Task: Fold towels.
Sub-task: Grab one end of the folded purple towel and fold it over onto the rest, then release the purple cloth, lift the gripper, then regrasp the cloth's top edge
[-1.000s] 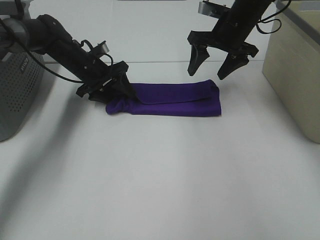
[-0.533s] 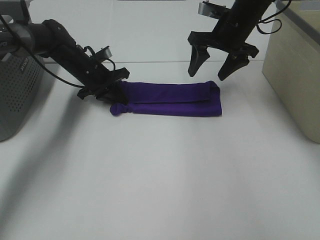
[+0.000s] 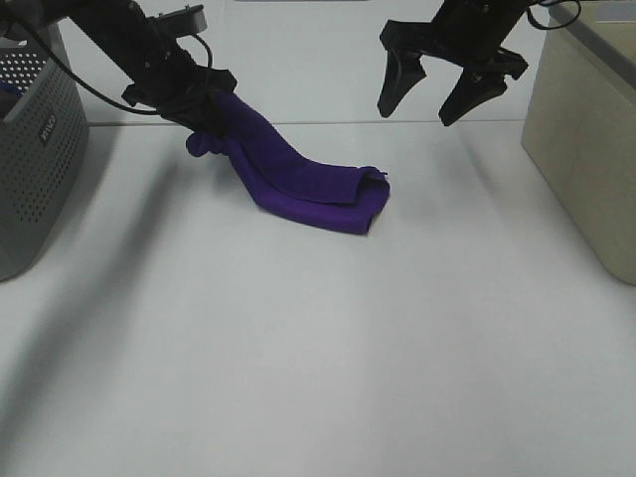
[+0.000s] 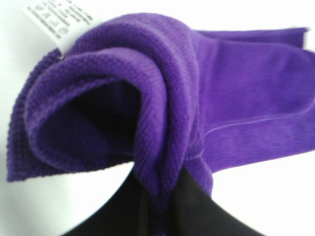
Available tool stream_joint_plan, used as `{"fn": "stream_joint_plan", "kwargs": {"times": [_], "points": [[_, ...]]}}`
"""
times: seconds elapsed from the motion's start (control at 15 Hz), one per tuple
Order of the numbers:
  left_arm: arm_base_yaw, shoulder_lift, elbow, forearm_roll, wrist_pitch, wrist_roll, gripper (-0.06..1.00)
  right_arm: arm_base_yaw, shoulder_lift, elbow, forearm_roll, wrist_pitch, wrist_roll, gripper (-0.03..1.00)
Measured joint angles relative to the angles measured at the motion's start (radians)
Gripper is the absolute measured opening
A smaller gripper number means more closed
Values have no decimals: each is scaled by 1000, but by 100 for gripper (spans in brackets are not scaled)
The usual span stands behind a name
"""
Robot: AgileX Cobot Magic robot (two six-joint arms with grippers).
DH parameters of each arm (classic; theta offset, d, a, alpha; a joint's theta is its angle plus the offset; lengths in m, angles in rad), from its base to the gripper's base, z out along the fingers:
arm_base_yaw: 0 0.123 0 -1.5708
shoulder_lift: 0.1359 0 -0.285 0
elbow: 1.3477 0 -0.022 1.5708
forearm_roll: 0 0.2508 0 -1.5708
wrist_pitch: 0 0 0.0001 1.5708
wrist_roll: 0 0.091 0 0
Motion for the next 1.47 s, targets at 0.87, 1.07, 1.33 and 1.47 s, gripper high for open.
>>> {"fn": "stream_joint_plan", "kwargs": {"times": [0.87, 1.07, 1.33, 1.47], "points": [[-272, -5, -1, -163, -83, 102, 80, 0, -191, 0, 29, 2, 0, 81], [-276, -6, -1, -168, -82, 103, 81, 0, -241, 0, 39, 3, 0, 81], [-257, -35, -4, -129, -85, 103, 81, 0, -275, 0, 47, 3, 0, 81], [-262, -11, -6, -132, -86, 103, 81, 0, -275, 0, 47, 3, 0, 81]]}}
